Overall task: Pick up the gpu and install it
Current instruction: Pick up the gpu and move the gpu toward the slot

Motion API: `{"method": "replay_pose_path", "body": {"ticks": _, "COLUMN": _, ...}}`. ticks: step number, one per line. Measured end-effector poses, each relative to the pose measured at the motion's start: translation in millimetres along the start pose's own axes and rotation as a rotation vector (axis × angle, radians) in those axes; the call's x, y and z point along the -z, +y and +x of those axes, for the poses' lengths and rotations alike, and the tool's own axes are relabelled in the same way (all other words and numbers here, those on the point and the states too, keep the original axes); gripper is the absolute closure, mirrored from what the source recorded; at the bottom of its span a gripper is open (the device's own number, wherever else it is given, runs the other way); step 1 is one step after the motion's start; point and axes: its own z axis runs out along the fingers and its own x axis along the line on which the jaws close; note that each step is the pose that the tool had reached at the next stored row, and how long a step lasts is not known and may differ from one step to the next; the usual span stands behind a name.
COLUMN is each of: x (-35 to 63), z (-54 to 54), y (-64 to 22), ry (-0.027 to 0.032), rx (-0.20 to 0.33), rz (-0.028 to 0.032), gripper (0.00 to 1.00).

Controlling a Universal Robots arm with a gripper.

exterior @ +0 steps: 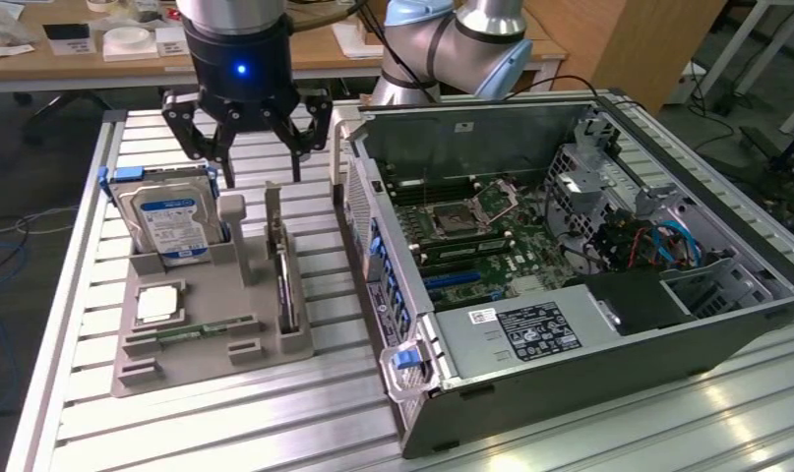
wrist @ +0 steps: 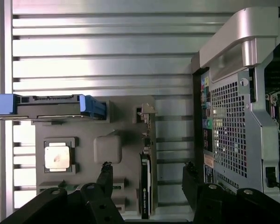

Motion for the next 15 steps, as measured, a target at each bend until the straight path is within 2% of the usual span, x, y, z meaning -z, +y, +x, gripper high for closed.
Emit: {"method": "replay_pose_path", "body": {"ticks": 15, "x": -4.8, "z": 0.1, "y": -0.8, "ry": 0.0017, "rx": -0.001, "rz": -0.0356, "gripper": 0.29}}
